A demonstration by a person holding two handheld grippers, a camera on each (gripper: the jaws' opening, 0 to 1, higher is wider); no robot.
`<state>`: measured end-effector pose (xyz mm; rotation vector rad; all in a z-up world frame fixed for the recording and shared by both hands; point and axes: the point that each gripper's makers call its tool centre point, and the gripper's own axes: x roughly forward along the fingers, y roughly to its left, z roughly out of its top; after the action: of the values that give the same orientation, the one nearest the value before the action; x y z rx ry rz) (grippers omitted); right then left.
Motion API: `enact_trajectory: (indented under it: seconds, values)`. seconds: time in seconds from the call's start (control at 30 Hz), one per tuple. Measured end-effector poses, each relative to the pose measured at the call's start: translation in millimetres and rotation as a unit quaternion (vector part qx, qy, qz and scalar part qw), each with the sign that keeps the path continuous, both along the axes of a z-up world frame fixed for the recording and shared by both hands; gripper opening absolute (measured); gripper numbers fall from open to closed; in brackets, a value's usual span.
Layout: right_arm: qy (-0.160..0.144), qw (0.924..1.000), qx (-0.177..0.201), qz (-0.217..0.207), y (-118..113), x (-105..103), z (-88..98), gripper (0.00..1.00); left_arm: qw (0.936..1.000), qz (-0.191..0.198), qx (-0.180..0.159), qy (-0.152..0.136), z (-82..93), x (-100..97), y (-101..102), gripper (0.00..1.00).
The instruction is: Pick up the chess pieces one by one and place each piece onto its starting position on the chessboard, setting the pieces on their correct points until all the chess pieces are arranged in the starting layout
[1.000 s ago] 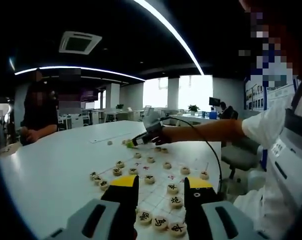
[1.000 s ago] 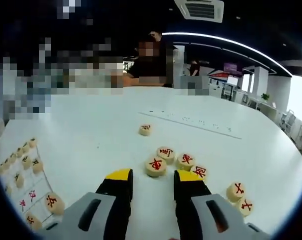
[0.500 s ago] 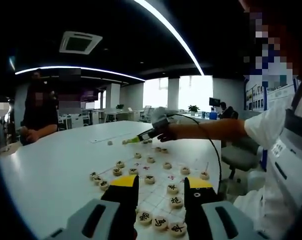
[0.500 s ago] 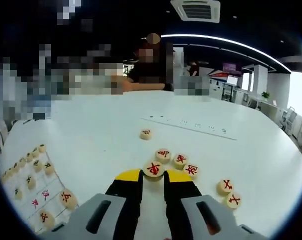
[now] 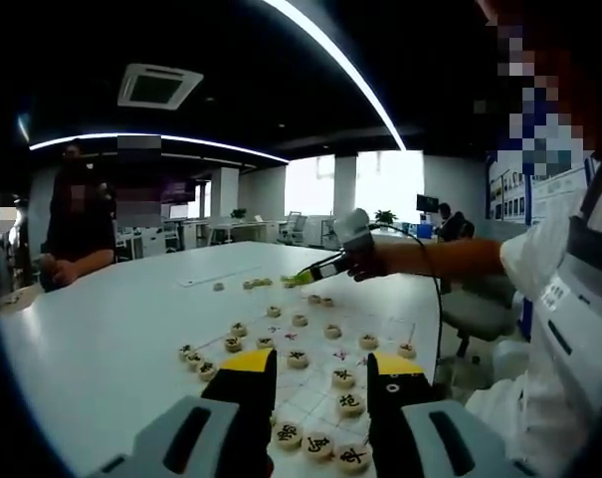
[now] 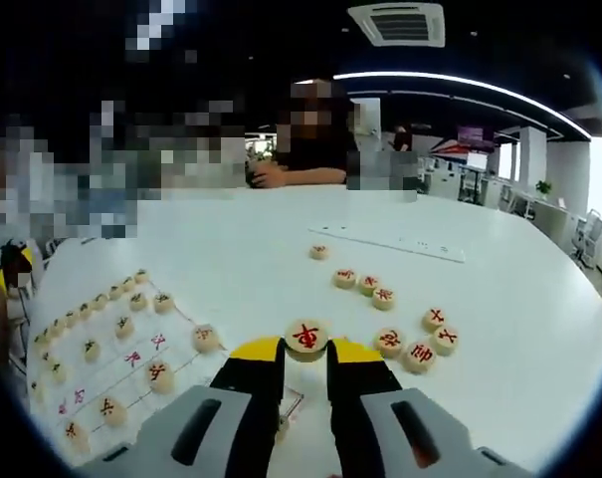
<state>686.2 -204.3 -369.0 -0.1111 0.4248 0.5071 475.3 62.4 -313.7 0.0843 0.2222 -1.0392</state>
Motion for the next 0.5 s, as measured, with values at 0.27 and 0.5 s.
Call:
enact_trajectory:
  seconds: [0.27,0.5]
  values:
    - [0.023,0.9997,-0.007,-0.002,-5,-18,-14.5,0.18,1.0000,-0.001,0.001,-0.002,0.9,-0.6,-1,0.38]
    - [0.033,0.9994,-0.011,-0.003,-1,-14,-18.1,0.18,1.0000,-0.002,0.002,-0.003,1.3,-1.5,-1,0.38]
